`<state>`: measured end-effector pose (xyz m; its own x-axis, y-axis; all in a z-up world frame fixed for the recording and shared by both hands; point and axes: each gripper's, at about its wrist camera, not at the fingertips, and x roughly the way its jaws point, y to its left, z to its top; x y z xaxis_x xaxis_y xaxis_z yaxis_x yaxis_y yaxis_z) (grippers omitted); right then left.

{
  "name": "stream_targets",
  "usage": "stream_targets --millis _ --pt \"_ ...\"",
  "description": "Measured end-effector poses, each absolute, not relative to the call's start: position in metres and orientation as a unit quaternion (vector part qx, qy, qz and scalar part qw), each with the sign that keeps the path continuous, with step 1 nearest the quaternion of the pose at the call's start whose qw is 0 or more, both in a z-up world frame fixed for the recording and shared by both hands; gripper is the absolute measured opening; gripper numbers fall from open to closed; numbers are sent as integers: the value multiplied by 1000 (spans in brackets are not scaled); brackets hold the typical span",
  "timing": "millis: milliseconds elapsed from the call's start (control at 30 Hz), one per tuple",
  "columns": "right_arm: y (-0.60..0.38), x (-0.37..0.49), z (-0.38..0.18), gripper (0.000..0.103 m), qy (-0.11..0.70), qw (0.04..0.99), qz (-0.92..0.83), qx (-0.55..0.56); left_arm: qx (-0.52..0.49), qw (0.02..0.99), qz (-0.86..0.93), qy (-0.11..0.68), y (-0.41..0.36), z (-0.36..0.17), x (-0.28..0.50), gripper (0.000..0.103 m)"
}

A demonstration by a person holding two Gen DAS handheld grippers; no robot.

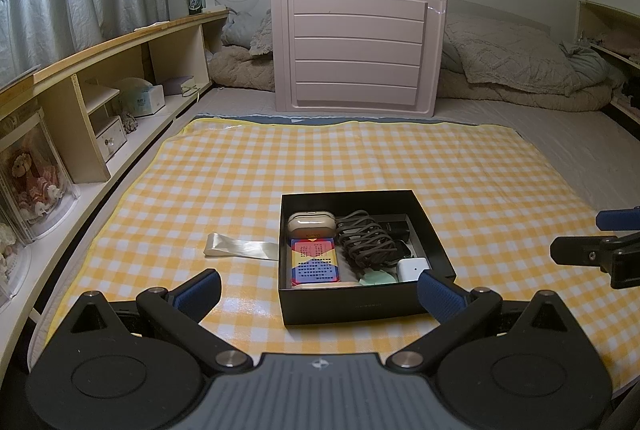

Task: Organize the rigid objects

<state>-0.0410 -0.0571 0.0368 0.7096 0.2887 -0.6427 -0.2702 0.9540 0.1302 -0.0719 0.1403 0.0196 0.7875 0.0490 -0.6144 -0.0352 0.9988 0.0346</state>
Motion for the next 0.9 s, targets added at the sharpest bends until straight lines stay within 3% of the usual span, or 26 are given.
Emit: stream_targets --millis 900 --pt "-58 -41 38 103 349 925 153 11 12 945 23 325 141 20 -73 103"
